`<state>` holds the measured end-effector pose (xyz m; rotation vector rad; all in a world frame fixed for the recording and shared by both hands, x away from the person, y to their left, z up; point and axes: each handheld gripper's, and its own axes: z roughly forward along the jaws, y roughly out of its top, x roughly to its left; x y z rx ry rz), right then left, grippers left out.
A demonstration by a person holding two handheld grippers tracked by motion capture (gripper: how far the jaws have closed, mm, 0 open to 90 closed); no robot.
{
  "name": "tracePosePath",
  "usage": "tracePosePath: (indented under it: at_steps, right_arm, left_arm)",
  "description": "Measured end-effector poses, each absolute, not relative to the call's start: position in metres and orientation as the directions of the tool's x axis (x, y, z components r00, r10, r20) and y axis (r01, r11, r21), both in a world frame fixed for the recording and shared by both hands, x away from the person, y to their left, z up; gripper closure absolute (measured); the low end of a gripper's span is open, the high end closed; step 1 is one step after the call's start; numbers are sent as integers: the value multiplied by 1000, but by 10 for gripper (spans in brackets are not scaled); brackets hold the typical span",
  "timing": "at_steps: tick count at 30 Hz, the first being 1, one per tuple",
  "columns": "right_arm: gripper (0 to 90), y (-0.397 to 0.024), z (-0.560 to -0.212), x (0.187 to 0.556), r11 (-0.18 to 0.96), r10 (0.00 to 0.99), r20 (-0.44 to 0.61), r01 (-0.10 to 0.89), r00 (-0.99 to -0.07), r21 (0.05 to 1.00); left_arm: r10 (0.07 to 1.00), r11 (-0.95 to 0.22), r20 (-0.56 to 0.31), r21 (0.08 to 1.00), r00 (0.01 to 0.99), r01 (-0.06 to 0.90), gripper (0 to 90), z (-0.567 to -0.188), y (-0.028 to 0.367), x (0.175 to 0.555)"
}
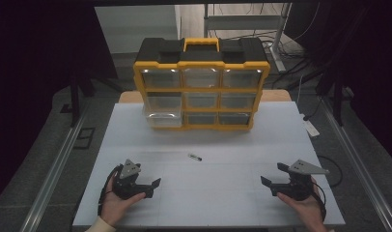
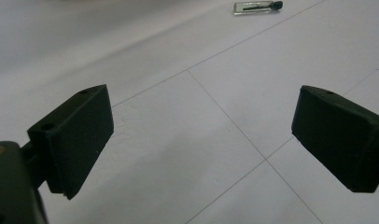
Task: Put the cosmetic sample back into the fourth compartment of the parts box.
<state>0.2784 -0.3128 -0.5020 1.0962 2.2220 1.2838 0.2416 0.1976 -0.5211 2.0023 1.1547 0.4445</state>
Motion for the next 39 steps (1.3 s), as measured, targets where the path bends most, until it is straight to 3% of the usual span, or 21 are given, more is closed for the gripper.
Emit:
tracePosePath:
  at_steps: [39]
  right_arm:
    - [132,-299,-492,284,312,760,57,440,-647,842]
  left_arm:
    - [838,-290,-81,771,539,567,68,-519,201,247]
